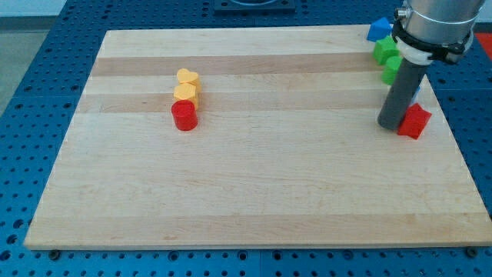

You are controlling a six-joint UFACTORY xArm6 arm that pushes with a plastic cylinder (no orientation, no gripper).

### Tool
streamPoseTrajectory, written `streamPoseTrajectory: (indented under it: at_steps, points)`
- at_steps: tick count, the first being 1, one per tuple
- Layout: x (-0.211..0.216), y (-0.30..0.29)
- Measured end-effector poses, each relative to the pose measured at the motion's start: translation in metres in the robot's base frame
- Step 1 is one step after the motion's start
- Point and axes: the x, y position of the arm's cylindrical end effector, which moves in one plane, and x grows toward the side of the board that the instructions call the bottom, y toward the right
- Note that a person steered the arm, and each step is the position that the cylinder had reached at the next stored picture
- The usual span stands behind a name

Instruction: Point your arm at red circle

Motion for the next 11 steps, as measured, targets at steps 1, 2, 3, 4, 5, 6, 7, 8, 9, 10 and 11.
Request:
streamPoseTrajectory:
  at_steps: [1,2,3,4,5,6,7,8,9,10,11]
  points:
    - [0.011,-0.038]
    - [0.036,-0.086]
    - [0.052,-0.143]
    - [0.055,-0.210]
    - [0.055,-0.281]
    - [0.043,-0.346]
    - [0.013,-0.396]
    - [-0.021,-0.422]
    - [-0.036,-0.418]
    - [-0.036,-0.393]
    - [-0.036,-0.360]
